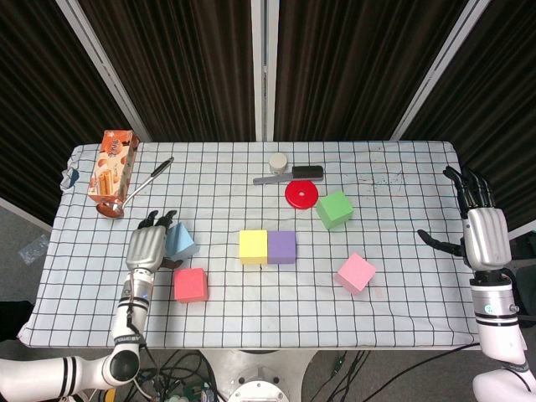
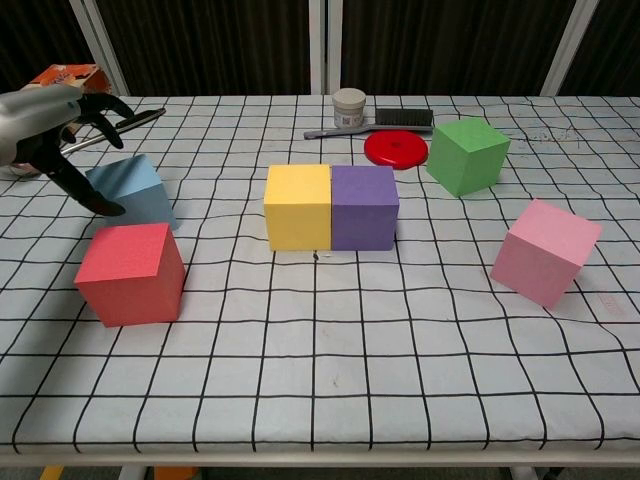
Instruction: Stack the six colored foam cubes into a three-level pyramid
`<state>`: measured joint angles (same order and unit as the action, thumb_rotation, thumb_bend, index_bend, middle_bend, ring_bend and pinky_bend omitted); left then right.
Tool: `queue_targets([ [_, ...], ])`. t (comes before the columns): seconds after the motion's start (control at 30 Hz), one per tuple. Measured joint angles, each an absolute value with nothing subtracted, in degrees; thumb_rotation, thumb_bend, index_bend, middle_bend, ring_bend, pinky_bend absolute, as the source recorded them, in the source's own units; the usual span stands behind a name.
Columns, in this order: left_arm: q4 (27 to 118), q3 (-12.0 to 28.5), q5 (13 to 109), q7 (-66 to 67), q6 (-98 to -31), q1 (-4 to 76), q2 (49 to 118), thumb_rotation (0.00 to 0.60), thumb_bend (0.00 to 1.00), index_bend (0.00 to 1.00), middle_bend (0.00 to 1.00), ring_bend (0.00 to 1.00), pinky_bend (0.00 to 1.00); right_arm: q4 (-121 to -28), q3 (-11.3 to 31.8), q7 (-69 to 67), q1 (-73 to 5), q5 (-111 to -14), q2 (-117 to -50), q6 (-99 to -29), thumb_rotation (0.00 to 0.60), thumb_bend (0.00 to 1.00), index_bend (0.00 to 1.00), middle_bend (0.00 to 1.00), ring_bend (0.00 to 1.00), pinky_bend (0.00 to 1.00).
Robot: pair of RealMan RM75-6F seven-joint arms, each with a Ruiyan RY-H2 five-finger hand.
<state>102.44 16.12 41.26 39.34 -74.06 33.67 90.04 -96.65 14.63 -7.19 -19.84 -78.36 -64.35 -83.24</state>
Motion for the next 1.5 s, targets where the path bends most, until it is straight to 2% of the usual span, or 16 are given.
queue_targets([
  [0.6, 97.1, 15.8, 38.3, 38.9, -74.8, 35.1, 91.9, 0.6, 0.0, 0.12, 0.29, 0.06, 0.2, -92.4, 15.1, -8.2, -19.8, -77.1, -66.1, -81.2, 0.6, 0.03, 0.0, 0.14, 0.0, 0.0],
  [0.9, 98.4, 15.6, 40.8, 38.1, -75.7, 35.3, 91.3, 0.6, 0.14, 0.16, 0.38, 0.12, 0.21, -92.2, 15.5, -8.6, -19.2, -77.0, -66.1, -81.6, 0.6, 0.03, 0.0, 0.14, 0.0, 0.0],
  [1.13, 100.0, 15.8, 41.3, 36.7, -73.2, 36.1, 89.6, 0.6, 0.19, 0.16, 0.4, 0.13, 0.21, -92.3, 15.6, -8.8, -18.5, -77.0, -65.9, -82.3, 0.6, 0.04, 0.0, 0.14, 0.0, 0.0],
  [1.17, 99.9, 15.8, 41.4, 36.5, -73.1, 36.1, 89.6, 0.6, 0.19, 0.16, 0.4, 0.13, 0.21, -92.2, 15.6, -8.8, -18.4, -77.0, -65.8, -82.3, 0.6, 0.04, 0.0, 0.14, 0.0, 0.0],
  [1.3, 99.3, 15.4, 42.0, 34.7, -72.6, 35.9, 89.5, 0.6, 0.16, 0.13, 0.25, 0.1, 0.2, -92.0, 15.7, -8.7, -18.4, -76.6, -65.8, -81.9, 0.6, 0.04, 0.0, 0.14, 0.0, 0.0],
  [1.5, 98.9, 14.9, 42.8, 33.4, -72.8, 35.5, 89.4, 0.6, 0.11, 0.12, 0.16, 0.08, 0.2, -91.7, 15.7, -8.8, -18.5, -76.8, -66.1, -81.4, 0.6, 0.03, 0.0, 0.14, 0.0, 0.0],
])
